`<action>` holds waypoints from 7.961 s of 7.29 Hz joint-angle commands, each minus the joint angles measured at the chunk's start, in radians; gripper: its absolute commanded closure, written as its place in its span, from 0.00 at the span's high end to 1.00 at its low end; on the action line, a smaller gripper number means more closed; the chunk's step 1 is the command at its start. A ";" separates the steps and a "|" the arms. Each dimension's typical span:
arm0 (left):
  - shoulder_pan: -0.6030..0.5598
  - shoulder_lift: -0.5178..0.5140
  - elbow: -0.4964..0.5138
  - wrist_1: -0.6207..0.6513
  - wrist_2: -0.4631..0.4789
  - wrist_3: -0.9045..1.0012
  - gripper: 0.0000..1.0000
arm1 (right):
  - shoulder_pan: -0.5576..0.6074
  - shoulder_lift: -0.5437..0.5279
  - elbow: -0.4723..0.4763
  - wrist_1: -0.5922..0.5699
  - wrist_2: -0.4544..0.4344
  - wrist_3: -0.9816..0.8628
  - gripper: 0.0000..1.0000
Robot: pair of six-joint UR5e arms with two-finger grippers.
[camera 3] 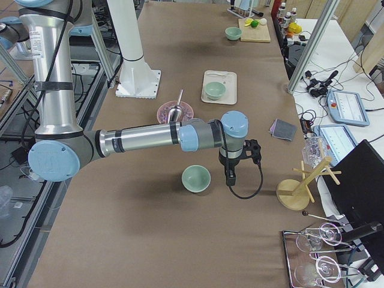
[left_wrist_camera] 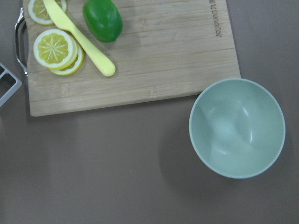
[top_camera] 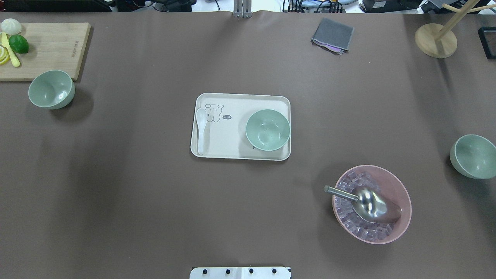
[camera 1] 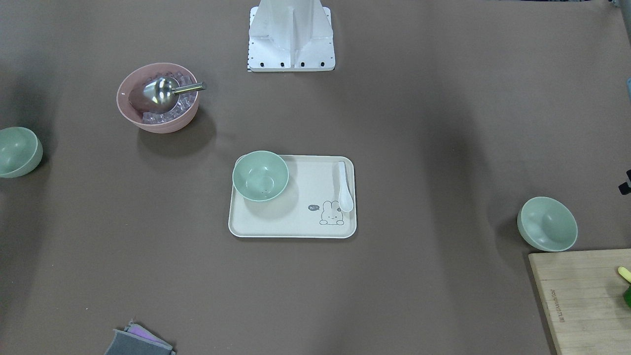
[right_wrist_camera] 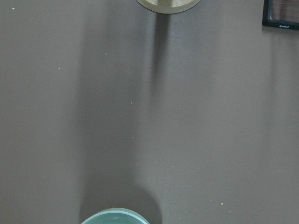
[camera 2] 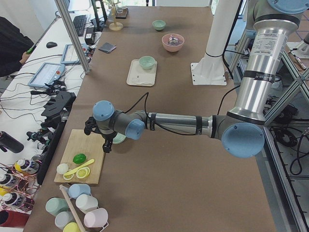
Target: Stack green bowls together
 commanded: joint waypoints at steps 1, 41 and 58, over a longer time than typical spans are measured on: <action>0.097 -0.026 0.139 -0.249 0.075 -0.155 0.98 | -0.003 -0.001 0.004 0.008 0.002 0.000 1.00; 0.502 -0.474 -0.102 -0.069 0.072 -1.193 0.00 | -0.152 -0.180 -0.233 0.544 0.345 0.163 0.00; 0.835 -0.526 -0.062 -0.318 0.381 -1.377 0.59 | -0.082 -0.019 -0.221 0.547 0.433 0.347 0.00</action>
